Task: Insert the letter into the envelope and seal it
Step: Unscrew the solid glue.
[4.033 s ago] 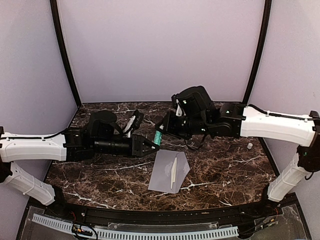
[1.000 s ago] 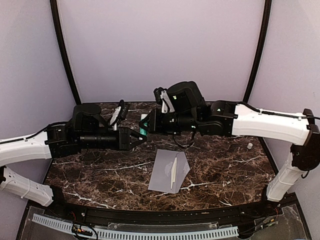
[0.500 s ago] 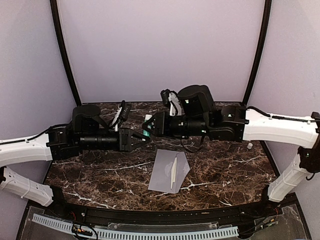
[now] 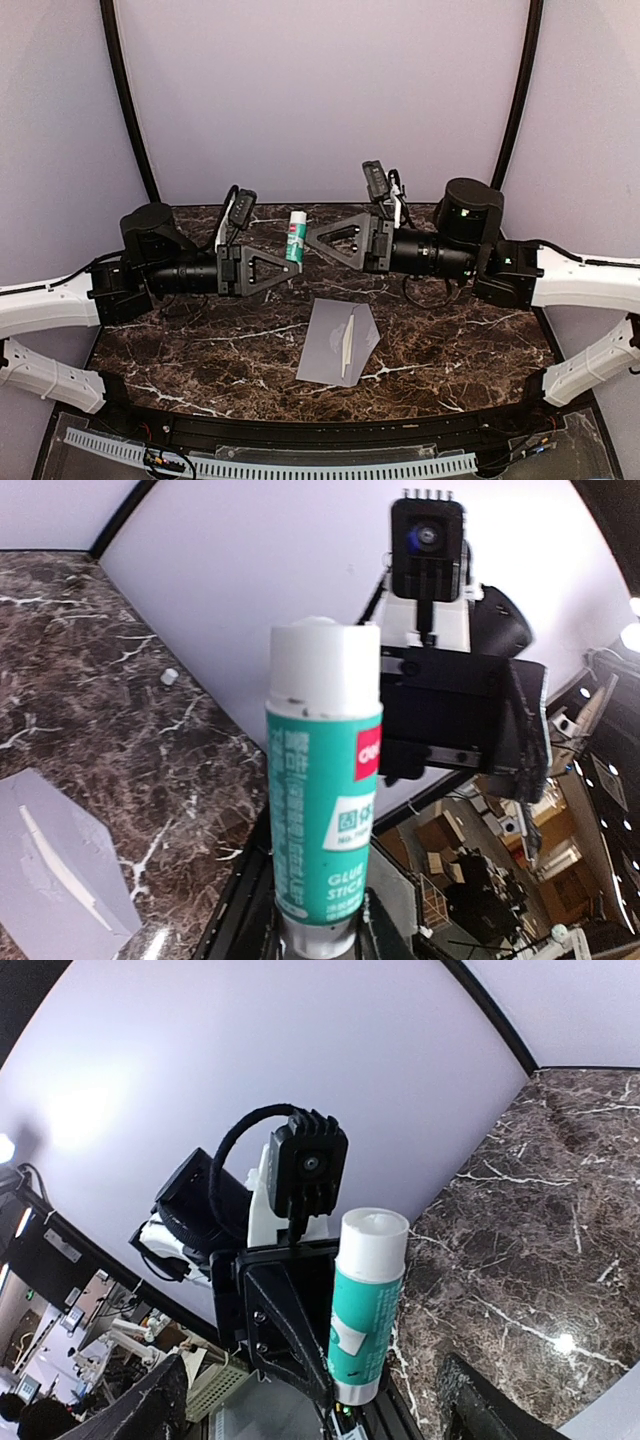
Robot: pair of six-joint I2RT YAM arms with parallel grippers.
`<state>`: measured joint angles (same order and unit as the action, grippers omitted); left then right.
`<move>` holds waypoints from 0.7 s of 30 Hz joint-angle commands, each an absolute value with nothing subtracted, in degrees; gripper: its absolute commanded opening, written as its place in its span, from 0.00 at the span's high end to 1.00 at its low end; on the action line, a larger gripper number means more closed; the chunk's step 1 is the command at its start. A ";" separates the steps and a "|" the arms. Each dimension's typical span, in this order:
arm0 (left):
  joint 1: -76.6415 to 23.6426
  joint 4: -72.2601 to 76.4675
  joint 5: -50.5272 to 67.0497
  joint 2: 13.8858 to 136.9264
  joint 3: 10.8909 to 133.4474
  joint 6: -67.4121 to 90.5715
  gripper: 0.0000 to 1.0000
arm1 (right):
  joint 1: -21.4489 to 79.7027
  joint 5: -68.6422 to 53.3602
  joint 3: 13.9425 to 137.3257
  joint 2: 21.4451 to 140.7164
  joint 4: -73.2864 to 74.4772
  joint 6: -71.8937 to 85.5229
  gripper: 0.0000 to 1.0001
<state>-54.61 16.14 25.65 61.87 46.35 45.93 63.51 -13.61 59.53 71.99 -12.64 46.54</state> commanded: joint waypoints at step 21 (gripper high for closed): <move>-54.66 38.58 46.52 59.68 42.75 52.00 1.00 | 66.60 -28.99 62.54 80.30 -39.09 47.99 0.51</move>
